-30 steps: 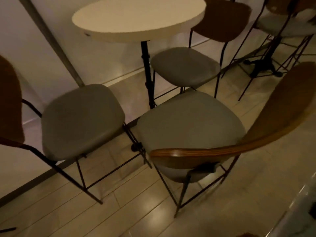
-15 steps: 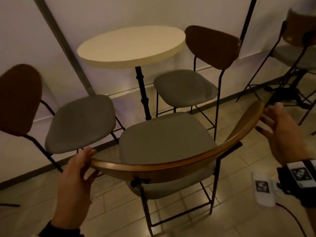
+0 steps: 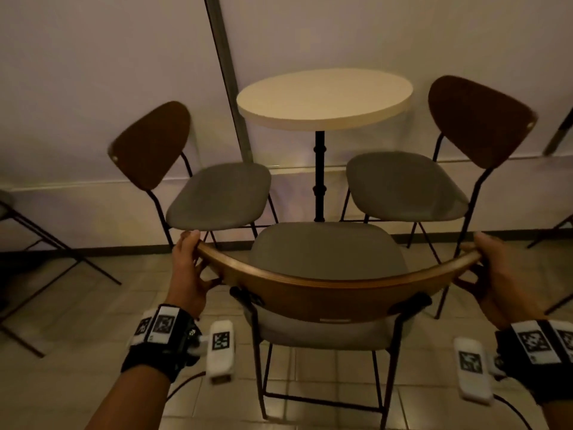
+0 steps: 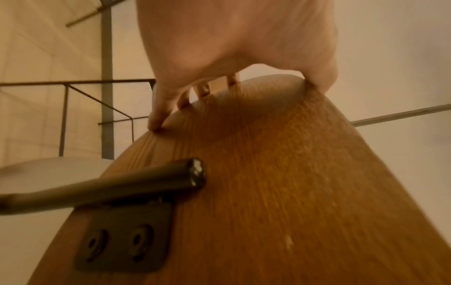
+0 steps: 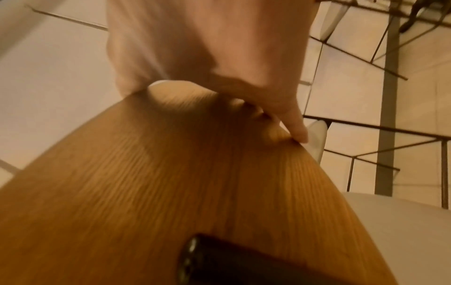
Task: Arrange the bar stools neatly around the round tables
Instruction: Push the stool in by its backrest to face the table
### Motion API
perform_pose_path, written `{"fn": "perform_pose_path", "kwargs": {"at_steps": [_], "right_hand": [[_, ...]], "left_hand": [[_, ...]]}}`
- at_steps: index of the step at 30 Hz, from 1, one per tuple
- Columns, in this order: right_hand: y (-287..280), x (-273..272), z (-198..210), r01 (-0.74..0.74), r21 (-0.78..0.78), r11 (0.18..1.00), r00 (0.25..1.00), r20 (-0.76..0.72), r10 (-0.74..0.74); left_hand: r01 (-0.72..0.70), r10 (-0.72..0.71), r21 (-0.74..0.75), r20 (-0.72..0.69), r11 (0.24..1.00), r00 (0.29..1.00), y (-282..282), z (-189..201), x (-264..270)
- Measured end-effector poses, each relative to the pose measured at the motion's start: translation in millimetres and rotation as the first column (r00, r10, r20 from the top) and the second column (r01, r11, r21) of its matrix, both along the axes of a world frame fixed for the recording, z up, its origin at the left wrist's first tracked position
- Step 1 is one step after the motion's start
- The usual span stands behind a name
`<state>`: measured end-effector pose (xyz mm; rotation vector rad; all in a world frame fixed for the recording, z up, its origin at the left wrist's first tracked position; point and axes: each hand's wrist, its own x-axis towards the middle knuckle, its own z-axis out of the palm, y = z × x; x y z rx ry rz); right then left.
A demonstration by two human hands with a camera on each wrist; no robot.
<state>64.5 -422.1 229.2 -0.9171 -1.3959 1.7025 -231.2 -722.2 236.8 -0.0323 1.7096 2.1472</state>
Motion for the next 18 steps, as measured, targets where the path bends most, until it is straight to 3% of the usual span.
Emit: {"fn": "perform_pose_path", "kwargs": {"at_steps": [11,18], "right_hand": [[17.0,9.5,-11.6,0.069,-0.019,0.997,0.998,-0.007,-0.070],[20.7,7.7,-11.7,0.023,0.013,1.000,0.999,-0.024,-0.023]], "left_hand": [[-0.065,0.065,-0.037,-0.005,0.997,0.998,2.2,-3.1,26.2],[-0.041,0.039,-0.051,-0.034,0.998,0.999,2.0,-1.5,23.7]]}}
